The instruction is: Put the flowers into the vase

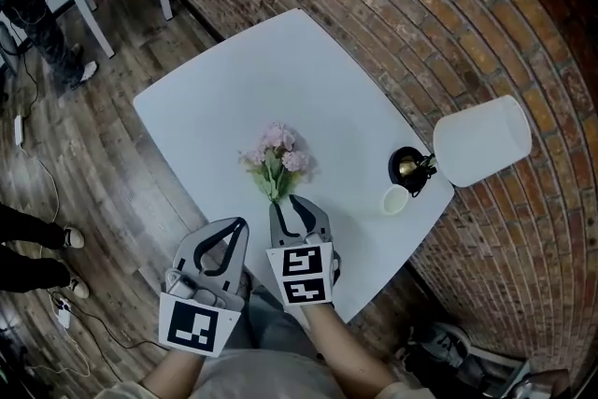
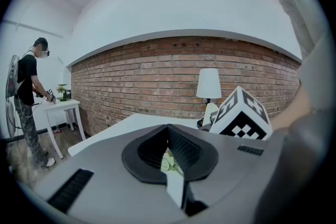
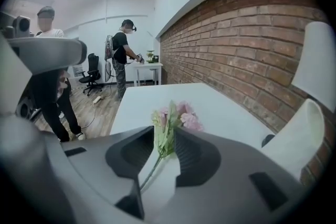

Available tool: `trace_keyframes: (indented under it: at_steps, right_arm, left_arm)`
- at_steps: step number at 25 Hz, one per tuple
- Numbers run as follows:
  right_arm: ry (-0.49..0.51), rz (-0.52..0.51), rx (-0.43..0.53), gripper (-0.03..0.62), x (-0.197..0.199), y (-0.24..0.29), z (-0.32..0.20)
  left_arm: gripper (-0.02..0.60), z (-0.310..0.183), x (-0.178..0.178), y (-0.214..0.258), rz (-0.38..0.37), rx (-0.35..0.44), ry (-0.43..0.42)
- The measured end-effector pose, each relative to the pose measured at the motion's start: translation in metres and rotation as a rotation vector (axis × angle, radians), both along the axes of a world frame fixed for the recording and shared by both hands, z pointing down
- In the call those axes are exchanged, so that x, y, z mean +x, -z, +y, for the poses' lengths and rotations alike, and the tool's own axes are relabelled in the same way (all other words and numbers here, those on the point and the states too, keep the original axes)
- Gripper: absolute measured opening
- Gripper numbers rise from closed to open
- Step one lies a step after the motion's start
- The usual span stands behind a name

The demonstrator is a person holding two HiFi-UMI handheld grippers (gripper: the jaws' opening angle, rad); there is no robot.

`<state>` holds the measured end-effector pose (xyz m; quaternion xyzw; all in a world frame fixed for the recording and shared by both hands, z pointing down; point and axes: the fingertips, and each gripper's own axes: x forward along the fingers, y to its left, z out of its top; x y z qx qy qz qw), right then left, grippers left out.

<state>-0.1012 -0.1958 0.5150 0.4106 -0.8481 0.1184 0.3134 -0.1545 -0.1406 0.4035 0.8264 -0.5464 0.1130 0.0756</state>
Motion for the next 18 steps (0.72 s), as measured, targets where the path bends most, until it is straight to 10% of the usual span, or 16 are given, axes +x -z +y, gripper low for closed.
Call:
trace_keyframes:
  at_steps: [18]
  right_arm:
    - [0.009, 0.164, -0.188, 0.141, -0.015, -0.06, -0.032]
  left_arm:
    - [0.008, -0.022, -0.025, -0.013, 0.015, -0.029, 0.04]
